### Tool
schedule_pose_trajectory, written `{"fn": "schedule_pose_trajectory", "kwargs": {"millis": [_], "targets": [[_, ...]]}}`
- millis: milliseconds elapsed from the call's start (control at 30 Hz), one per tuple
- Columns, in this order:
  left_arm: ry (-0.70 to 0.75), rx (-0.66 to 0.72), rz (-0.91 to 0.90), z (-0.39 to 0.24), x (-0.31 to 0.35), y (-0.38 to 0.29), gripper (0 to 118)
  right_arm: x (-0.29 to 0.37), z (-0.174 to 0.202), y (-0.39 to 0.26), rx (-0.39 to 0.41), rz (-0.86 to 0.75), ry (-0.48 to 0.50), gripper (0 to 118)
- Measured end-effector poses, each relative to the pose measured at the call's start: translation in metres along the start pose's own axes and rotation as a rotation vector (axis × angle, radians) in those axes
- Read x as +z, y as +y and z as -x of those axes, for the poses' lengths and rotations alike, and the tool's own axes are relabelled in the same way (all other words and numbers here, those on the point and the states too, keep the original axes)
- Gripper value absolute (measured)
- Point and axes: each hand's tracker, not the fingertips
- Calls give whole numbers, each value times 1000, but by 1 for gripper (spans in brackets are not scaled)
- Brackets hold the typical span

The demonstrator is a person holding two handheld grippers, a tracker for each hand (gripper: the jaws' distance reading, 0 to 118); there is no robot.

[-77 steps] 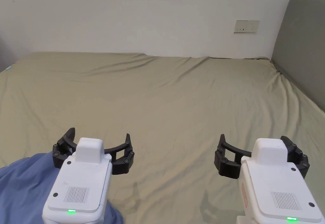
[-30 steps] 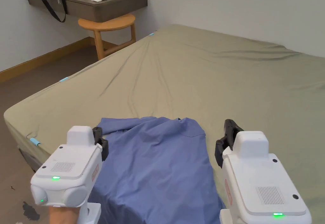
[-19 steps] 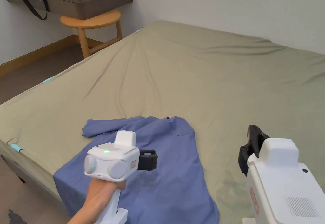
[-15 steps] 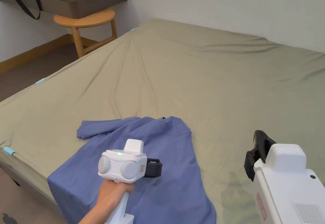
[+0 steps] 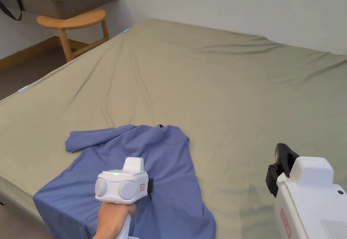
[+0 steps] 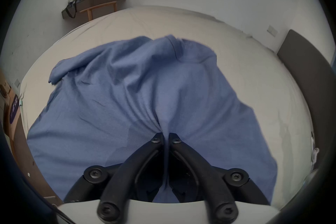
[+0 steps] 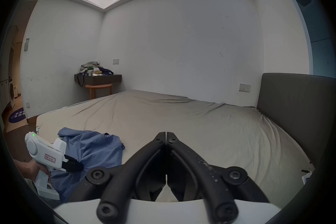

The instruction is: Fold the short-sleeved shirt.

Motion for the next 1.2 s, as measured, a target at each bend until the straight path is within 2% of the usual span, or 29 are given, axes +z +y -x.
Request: {"fn": "schedule_pose_trajectory", "kwargs": {"millis": [267, 367, 467, 733, 967, 1200], "targets": [[-90, 4, -251, 11, 111, 47, 3, 15, -13, 10, -14, -39, -7, 1], [-137, -61, -372, -3, 165, 73, 3, 21, -20, 15, -30, -62, -17, 1], [-216, -69, -481, -19, 203, 103, 3, 29, -28, 19, -43, -82, -33, 1], [-387, -290, -694, -125, 284, 175, 3, 59, -69, 33, -56, -138, -113, 2], [-547, -417, -705, -229, 287, 180, 3, 93, -118, 38, -42, -182, -234, 1], [-704, -494, -496, -321, 228, 134, 3, 128, -170, 27, -20, -171, -396, 1]]}}
